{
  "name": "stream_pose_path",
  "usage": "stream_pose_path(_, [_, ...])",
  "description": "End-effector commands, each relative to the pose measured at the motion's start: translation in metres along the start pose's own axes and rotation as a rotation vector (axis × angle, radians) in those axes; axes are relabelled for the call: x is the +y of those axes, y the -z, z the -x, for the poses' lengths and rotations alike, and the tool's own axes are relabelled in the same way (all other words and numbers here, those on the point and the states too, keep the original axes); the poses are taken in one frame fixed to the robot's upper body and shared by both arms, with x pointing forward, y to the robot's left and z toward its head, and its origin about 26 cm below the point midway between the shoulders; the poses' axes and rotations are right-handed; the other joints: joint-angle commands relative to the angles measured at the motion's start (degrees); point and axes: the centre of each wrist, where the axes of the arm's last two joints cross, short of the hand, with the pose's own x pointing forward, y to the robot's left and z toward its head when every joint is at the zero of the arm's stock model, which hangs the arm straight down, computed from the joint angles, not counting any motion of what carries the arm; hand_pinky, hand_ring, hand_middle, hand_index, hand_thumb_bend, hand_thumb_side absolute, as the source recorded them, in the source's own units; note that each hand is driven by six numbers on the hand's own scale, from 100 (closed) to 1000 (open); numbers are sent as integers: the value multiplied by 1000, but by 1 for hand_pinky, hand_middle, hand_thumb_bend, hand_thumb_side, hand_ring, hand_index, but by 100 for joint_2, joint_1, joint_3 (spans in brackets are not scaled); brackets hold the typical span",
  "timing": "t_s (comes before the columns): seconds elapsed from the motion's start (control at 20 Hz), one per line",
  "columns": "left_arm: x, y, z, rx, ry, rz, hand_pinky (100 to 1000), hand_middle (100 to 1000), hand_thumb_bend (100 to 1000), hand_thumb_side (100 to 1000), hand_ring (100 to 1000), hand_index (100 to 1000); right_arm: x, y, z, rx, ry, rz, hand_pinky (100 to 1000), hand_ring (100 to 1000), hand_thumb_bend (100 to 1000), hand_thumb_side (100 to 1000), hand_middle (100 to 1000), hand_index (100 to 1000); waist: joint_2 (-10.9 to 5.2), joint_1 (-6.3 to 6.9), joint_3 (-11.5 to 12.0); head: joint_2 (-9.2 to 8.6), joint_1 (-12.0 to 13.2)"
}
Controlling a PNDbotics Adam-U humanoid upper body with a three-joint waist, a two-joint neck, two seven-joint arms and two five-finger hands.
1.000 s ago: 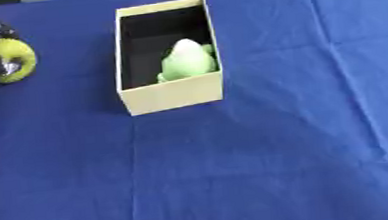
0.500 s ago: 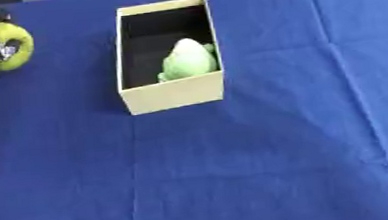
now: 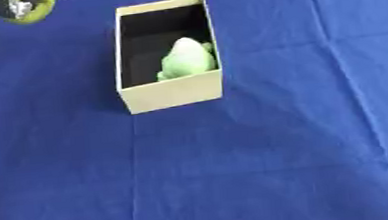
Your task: Pick up objects on the table and place them in the box.
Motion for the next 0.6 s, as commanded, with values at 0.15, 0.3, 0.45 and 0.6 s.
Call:
stream_pose_path(0.15, [37, 15, -56, -184, -9, -166, 540, 436, 100, 100, 515, 602, -4, 9, -7, -37, -4, 6, 901, 790, 100, 553, 520, 772, -201, -19, -36, 16, 78])
stream_pose_path(0.3, [38, 28, -85, -268, -50, -183, 541, 434, 100, 100, 515, 600, -4, 12, -7, -46, 6, 10, 900, 790, 100, 553, 522, 772, -217, -30, -67, -3, 126])
stream_pose_path(0.45, [33, 38, -105, -316, -89, -177, 542, 433, 100, 100, 515, 599, -3, 14, -7, -51, 16, 15, 901, 790, 100, 555, 524, 773, -227, -24, -103, -5, 166])
stream_pose_path(0.6, [16, 48, -114, -314, -140, -146, 540, 432, 100, 100, 514, 598, -2, 15, -7, -53, 24, 18, 901, 790, 100, 556, 524, 772, -233, -16, -132, -13, 178])
